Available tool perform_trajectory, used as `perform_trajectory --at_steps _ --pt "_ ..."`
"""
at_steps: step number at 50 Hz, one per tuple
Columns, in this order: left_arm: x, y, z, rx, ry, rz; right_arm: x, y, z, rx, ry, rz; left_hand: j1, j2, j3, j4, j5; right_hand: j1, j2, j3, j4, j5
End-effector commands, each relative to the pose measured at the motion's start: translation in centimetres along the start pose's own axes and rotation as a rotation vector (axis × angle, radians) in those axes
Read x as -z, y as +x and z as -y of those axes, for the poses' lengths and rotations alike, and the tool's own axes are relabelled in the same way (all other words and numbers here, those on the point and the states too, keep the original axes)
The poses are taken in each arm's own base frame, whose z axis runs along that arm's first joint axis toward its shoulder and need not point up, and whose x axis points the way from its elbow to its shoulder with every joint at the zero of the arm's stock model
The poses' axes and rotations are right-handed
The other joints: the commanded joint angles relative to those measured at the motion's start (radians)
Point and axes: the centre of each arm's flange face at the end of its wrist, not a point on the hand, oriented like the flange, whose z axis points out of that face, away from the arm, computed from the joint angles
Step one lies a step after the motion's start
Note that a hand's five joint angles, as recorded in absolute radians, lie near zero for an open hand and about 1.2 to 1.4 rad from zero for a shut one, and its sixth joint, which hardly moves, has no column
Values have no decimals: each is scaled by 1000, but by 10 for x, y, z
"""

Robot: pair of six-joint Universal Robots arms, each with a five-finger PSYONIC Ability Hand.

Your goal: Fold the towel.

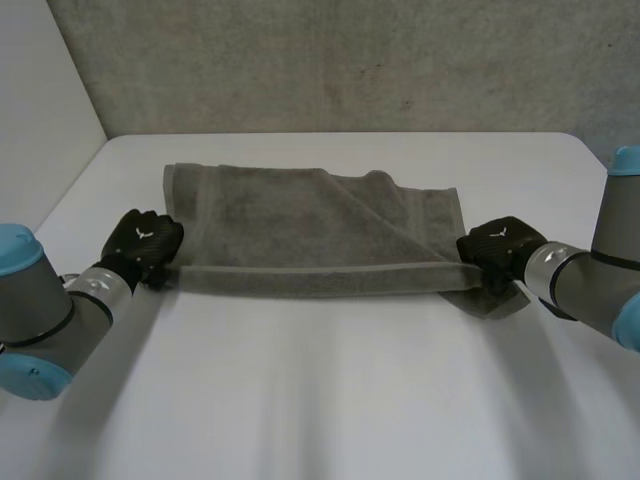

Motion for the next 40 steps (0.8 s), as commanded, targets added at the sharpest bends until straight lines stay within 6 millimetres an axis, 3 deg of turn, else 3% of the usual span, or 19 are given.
perform_trajectory --at_steps 1,3,5,12,14,18,22,23,24,25,26,27,30,31,32,33,34,36,40 --pt "2 2 -2 -11 -14 -7 -3 5 -1 -2 5 -48 106 104 98 104 109 16 25 16 24 22" --pt "2 2 -2 -12 -14 -7 -3 5 -1 -13 5 -55 171 169 163 169 174 16 25 16 24 22" --pt "2 2 -2 -9 -17 -10 -3 6 0 -27 10 -60 454 452 446 452 457 25 34 25 33 31" --pt "6 2 2 -3 -37 -22 0 9 6 -51 26 -71 455 453 447 453 459 37 46 37 45 43" --pt "8 -1 9 -4 -32 -22 3 12 10 -49 38 -81 455 453 447 453 459 37 46 37 45 43" --pt "18 -25 45 -28 33 39 16 18 29 -32 90 -109 455 453 447 453 459 40 49 40 48 46" --pt "28 -45 69 -46 89 101 45 30 61 -3 189 -166 455 453 447 453 459 43 52 43 51 49" --pt "36 -54 85 -64 131 130 59 35 74 11 231 -192 455 453 447 453 459 43 52 43 51 49" --pt "44 -60 102 -80 175 155 59 35 74 11 231 -192 455 453 447 453 459 43 52 43 51 49" --pt "44 -60 102 -80 176 155 72 39 87 24 273 -215 455 453 447 453 459 43 52 43 51 49" --pt "52 -65 117 -96 216 176 72 39 87 24 274 -216 455 453 447 453 459 43 52 43 51 49" --pt "59 -69 130 -112 252 197 86 43 98 37 314 -241 455 453 447 453 459 43 52 43 51 49" --pt "66 -72 142 -122 284 213 112 46 119 64 395 -275 455 453 447 453 459 43 52 43 51 49" --pt "74 -74 154 -128 319 227 125 46 128 77 431 -289 455 453 447 453 459 43 52 43 51 49" --pt "83 -77 168 -131 359 244 125 46 128 77 431 -289 455 453 447 453 459 43 52 43 51 49" --pt "83 -77 168 -131 359 244 140 48 138 91 467 -306 455 453 447 453 459 46 55 46 54 52" --pt "93 -80 181 -127 400 257 140 48 139 91 467 -306 455 453 447 453 459 46 55 46 54 52" --pt "101 -82 194 -116 444 267 170 51 161 116 545 -337 455 453 447 453 459 72 81 72 80 78" --pt "114 -88 219 -66 526 273 190 53 179 140 601 -341 455 453 447 453 459 86 95 86 94 92"
